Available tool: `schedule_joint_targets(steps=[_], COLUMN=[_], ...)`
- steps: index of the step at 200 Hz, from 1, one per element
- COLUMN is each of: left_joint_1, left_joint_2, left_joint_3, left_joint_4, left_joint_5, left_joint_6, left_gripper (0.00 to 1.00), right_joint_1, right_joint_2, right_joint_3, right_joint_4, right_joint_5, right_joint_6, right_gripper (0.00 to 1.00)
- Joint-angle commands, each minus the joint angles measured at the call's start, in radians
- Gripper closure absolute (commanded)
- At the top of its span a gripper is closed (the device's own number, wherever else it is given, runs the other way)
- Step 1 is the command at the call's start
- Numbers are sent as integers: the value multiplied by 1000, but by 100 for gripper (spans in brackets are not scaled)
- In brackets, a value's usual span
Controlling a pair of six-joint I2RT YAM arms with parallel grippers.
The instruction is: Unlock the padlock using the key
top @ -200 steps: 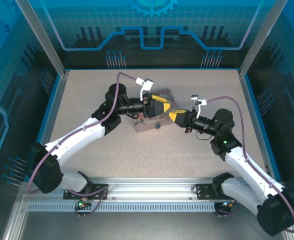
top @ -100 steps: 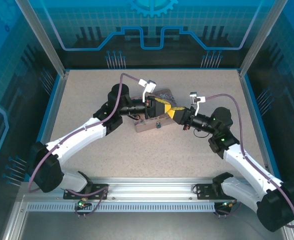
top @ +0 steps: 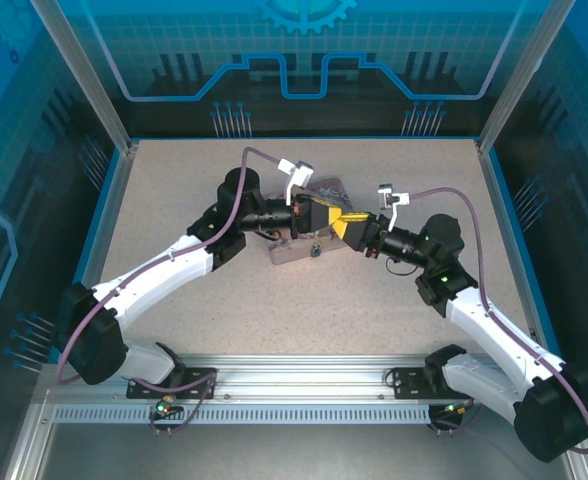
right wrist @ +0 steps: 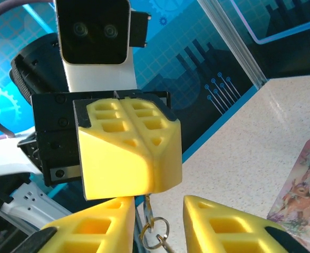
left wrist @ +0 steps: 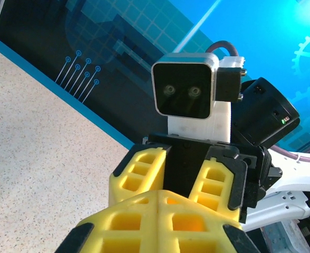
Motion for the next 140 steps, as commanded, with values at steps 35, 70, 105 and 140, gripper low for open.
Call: schedule_joint_targets(steps=[35, 70, 105, 140], left_joint_1=[-5, -4, -5, -5], left_joint_2=[-51, -61, -69, -70], left_joint_3=[23, 29, 38, 46], left_joint_4=[-65, -76, -66, -71], left_joint_5=[-108, -142, -144, -141], left_joint_6=[48, 34, 10, 8], left_gripper=[100, 100, 100, 100], right_joint_1=[-7, -10, -3, 16], right_joint_2=[-38, 18, 69, 112], right_joint_3=[15, 40, 43, 58], right_joint_4=[17, 82, 183, 217], right_joint_5=[0, -25, -36, -38], right_joint_6=[-61, -75, -47, -42], right_gripper=[38, 24, 17, 23])
